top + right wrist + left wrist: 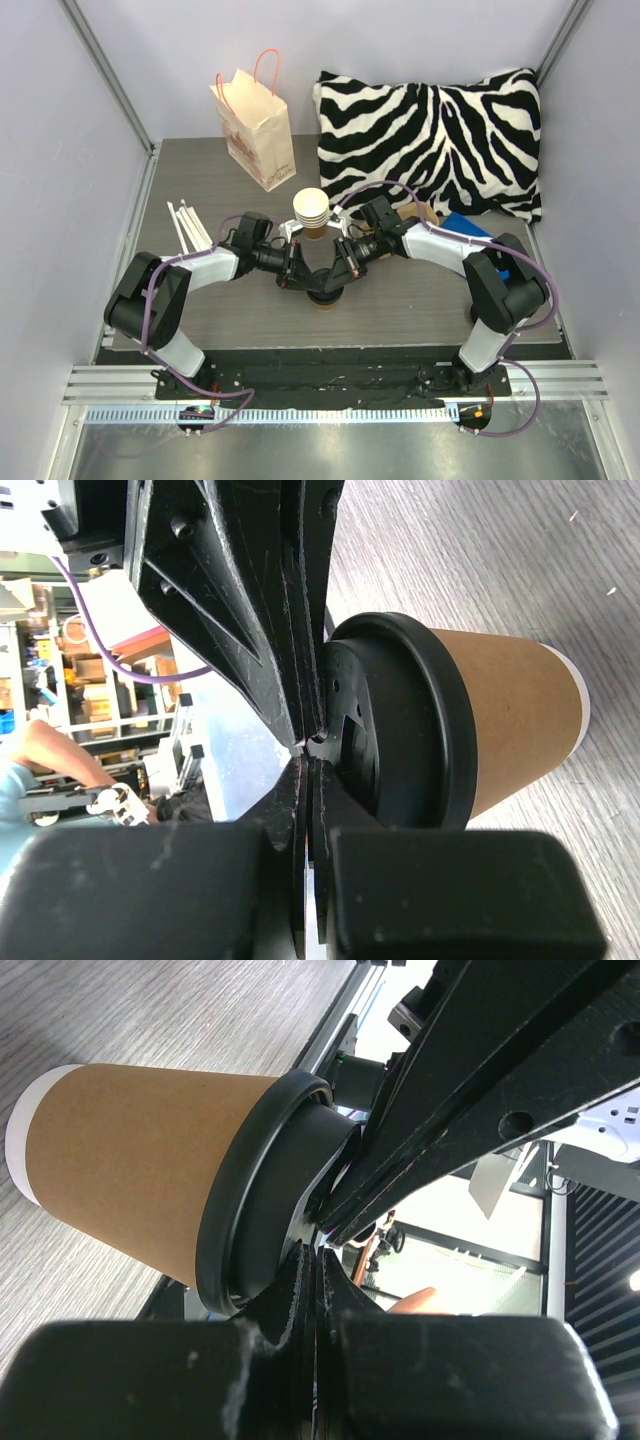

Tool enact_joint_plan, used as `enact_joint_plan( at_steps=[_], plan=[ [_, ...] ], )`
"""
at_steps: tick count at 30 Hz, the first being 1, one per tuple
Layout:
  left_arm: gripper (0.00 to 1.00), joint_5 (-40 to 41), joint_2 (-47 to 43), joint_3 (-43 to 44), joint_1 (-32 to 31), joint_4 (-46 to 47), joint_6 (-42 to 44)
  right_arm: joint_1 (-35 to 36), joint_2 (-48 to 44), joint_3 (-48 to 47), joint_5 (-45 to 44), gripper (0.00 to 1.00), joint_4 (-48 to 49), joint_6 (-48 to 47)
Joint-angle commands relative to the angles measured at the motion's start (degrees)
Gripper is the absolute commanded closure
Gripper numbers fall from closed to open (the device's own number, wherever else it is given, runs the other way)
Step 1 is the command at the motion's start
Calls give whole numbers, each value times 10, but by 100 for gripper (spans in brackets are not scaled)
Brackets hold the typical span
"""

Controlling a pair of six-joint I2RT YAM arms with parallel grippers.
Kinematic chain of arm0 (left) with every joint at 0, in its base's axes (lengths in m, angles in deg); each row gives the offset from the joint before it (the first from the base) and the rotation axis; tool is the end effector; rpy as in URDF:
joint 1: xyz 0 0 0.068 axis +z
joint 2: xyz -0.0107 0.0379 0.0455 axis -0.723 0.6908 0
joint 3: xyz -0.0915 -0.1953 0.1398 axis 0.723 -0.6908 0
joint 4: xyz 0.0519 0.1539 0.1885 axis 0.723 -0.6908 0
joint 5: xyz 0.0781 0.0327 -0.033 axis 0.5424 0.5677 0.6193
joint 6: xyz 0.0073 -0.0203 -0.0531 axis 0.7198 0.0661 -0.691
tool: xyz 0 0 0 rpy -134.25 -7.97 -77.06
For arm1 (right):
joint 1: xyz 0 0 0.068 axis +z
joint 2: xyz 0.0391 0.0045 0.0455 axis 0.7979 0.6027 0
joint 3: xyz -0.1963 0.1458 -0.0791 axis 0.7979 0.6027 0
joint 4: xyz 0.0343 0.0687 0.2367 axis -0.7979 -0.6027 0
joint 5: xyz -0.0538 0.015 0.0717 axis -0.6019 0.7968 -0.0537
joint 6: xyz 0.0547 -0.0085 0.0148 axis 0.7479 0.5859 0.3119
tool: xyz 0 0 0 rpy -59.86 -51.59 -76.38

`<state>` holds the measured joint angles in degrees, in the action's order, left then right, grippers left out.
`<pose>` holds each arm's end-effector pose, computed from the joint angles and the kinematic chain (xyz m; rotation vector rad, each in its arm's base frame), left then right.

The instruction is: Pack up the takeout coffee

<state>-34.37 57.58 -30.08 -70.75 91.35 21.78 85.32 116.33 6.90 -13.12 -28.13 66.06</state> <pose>0.2443 -0.1506 0.1529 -0.0549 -2.5057 1.7525 0.2515 0.2006 0.1769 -0.8238 2.4773 1.6199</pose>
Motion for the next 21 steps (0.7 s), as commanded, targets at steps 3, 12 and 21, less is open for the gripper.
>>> enact_joint_plan(
  at_steps=[3,12,21],
  plan=[
    [100,115,18,-15,10,-43,35,-14,44,49,-119,99,-14,-37],
    [100,142,-1,-7,9,-84,60,-24,49,56,-136,99,-4,-30],
    [100,61,-17,15,-9,-28,33,-5,-22,36,-95,99,-14,-28]
  ],
)
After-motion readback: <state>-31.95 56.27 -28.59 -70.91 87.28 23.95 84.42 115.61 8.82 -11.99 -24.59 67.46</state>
